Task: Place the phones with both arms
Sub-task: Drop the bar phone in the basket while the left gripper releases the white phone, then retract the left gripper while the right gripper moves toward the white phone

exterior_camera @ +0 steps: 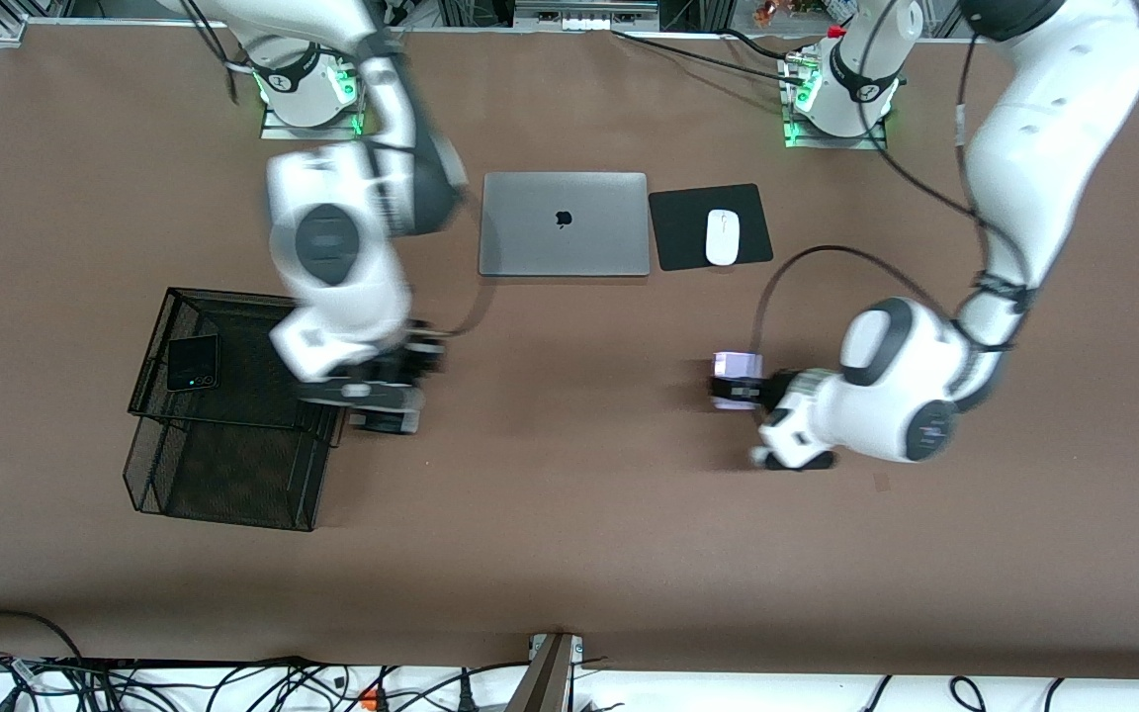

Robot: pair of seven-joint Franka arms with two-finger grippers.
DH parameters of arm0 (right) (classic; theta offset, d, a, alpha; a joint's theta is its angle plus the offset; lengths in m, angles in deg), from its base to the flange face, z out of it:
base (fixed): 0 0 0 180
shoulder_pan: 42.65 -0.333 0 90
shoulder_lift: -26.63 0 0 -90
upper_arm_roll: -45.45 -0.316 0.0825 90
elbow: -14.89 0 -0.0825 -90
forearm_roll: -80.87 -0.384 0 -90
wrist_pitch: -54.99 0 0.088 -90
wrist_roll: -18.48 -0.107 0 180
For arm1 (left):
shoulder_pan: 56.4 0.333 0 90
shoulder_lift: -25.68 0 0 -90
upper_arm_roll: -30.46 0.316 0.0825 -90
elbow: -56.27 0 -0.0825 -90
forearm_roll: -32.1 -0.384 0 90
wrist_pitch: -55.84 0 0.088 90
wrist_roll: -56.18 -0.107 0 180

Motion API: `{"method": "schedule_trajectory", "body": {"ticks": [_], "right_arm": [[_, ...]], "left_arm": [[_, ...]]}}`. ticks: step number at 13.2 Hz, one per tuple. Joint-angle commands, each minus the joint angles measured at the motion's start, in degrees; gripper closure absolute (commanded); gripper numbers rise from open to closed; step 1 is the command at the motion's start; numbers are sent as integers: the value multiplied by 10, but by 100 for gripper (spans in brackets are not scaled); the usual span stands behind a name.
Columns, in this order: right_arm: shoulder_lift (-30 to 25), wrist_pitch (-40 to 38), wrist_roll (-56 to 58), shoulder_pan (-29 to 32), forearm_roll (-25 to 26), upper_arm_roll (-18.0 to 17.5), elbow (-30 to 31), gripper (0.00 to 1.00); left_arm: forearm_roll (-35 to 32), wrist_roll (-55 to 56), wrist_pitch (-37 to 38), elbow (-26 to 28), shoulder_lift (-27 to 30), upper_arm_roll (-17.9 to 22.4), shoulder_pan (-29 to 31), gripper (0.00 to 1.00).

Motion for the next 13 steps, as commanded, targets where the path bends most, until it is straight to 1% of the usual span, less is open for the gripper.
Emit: {"method": "schedule_trajectory", "body": {"ticks": [1, 2, 3, 4, 5, 6, 8, 9, 10, 11, 13], "right_arm": [[-112, 48, 80, -16, 5, 60, 158, 100], [-123, 71, 118, -16, 5, 79, 194, 100], [-126, 100, 142, -16, 4, 92, 223, 100], [-126, 128, 162, -15, 2, 100, 247, 100], [-122, 145, 173, -10, 0, 101, 265, 100], [-117, 151, 174, -8, -6, 101, 271, 100], [-104, 152, 173, -7, -10, 101, 267, 100], [-99, 151, 174, -6, -25, 100, 263, 68], [-88, 149, 174, -4, -36, 100, 255, 7], [-84, 145, 175, -4, -40, 100, 249, 0], [-84, 134, 178, -2, -40, 101, 225, 0]], "left_arm": [[15, 64, -66, -11, -18, 10, -84, 70], [13, 91, -95, -10, -23, 16, -116, 69], [10, 121, -109, -10, -25, 28, -142, 63], [7, 135, -110, -11, -24, 46, -167, 11], [7, 139, -110, -10, -20, 63, -184, 0], [7, 142, -109, -11, -18, 70, -191, 0], [6, 139, -92, -10, -1, 70, -181, 0], [2, 139, -57, -14, 22, 75, -173, 0], [-19, 137, -16, -19, 53, 80, -159, 0], [-54, 130, 24, -19, 84, 78, -137, 0], [-108, 69, 91, -20, 138, 78, -98, 0]]}}
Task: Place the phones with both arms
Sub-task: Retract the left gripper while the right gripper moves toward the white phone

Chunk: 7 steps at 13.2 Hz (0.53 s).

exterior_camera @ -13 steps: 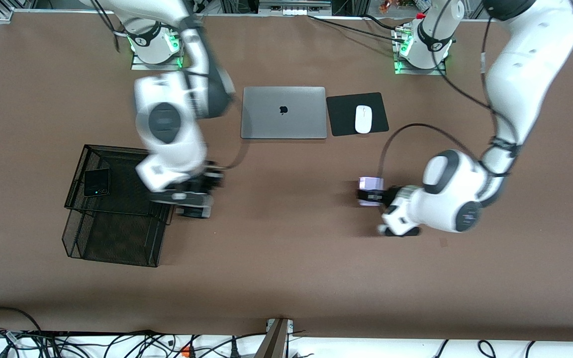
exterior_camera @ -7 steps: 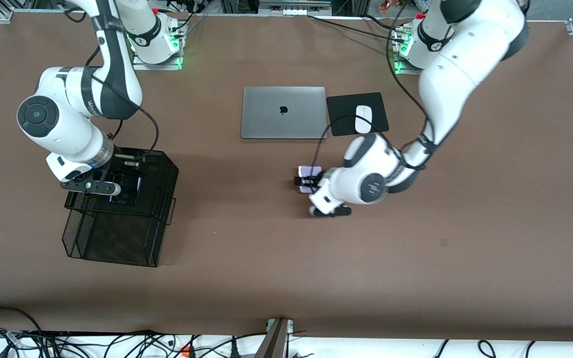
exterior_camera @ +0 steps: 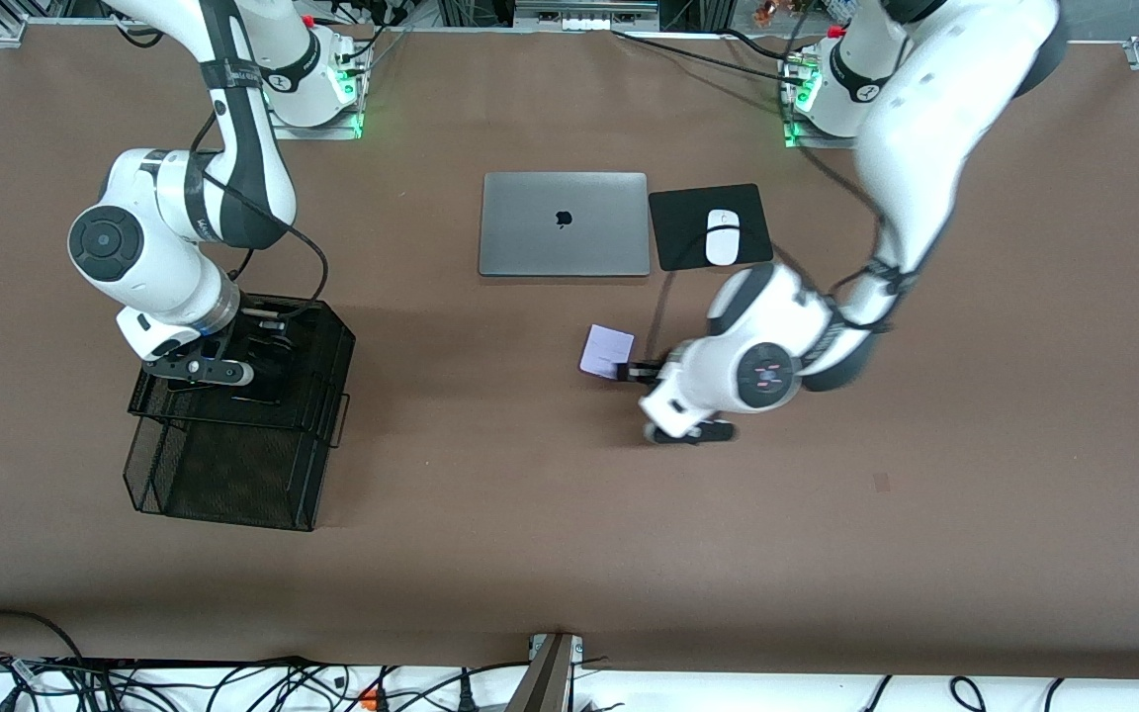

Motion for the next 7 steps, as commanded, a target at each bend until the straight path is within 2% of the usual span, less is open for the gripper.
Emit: {"method": "schedule_trajectory", "body": {"ticks": [1, 5, 7], "right_arm": [[3, -31, 13, 4, -14, 5, -45, 0], [4, -168, 1, 11, -5, 5, -177, 0], [13, -199, -56, 4, -7, -8, -229, 0]], "left_arm": [[-52, -87, 83, 21, 96, 6, 57, 0], [-65, -222, 158, 10, 195, 3, 164, 0], [-63, -289, 203, -24, 214, 10, 183, 0]]}}
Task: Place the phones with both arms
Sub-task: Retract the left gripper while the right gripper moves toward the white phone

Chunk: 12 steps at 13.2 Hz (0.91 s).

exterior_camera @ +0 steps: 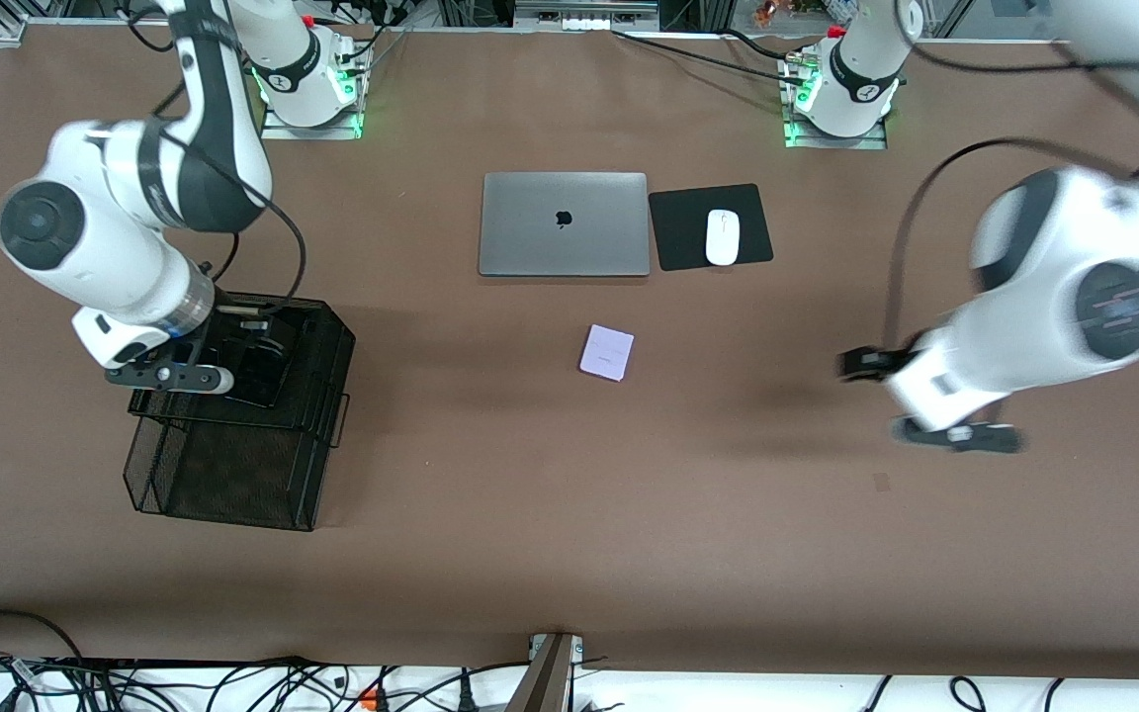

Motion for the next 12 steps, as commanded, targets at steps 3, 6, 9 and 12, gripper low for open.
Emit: {"method": "schedule_trajectory", "body": {"ticks": [3, 6, 9, 12], "right_arm": [[44, -32, -223, -24, -12, -92, -90, 0], [116, -20, -429, -25, -11, -196, -182, 0], [190, 39, -579, -43, -8, -264, -240, 0], [263, 134, -650, -94, -6, -266, -240, 0]], "left_arm": [[4, -89, 40, 38, 122, 109, -45, 0], [89, -87, -27, 134, 231, 259, -133, 0], [93, -83, -84, 220, 299, 276, -137, 0], [92, -91, -44, 187, 279, 271, -128, 0]]}}
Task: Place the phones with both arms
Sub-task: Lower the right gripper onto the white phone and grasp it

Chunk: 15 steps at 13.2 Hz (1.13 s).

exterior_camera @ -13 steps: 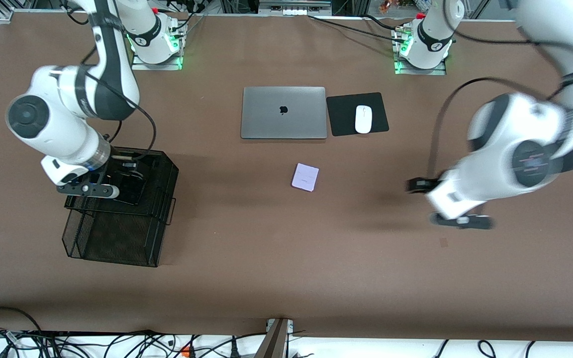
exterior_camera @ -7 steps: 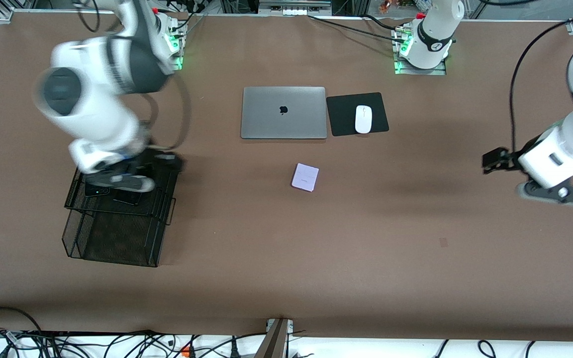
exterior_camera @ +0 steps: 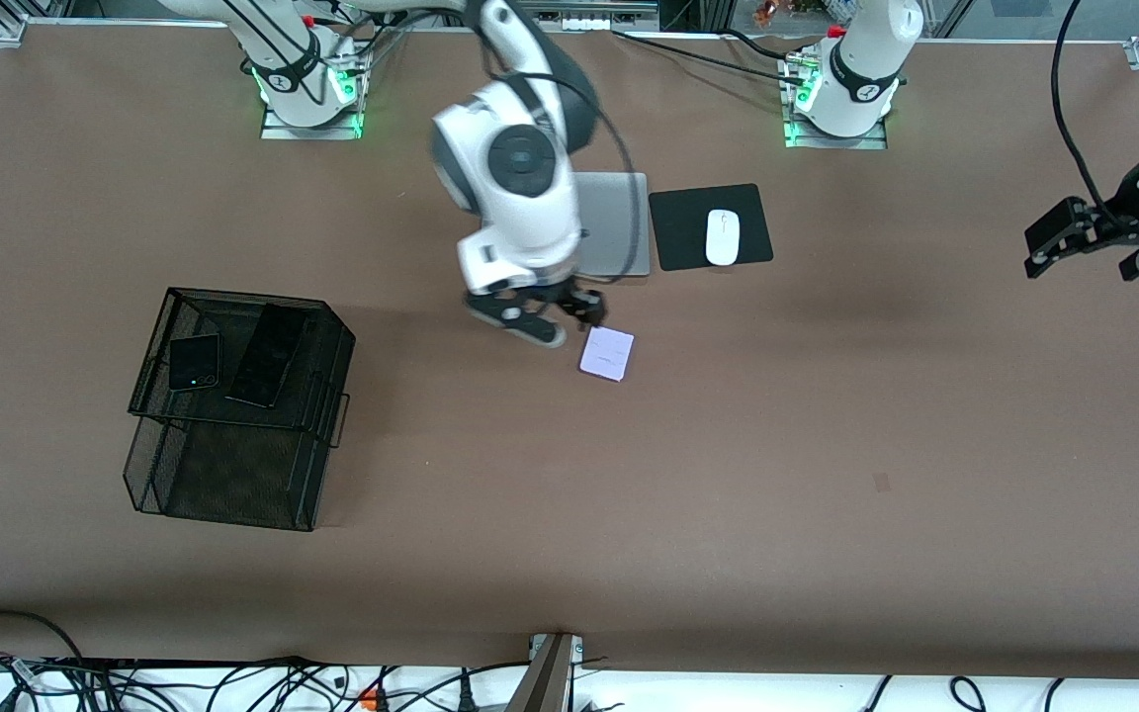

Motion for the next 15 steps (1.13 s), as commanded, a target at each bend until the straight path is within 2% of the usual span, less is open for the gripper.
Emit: {"method": "schedule_trajectory", "body": {"ticks": [1, 7, 15], "right_arm": [[74, 54, -64, -29, -2, 4, -28, 0], [148, 129, -87, -58, -1, 4, -22, 0], [181, 182, -75, -57, 23, 4, -22, 0]], "left_arm": [[11, -14, 6, -6, -7, -1, -2, 0], [11, -13, 7, -7, -7, -3, -6, 0], [11, -14, 13, -7, -7, -2, 0, 0]]}}
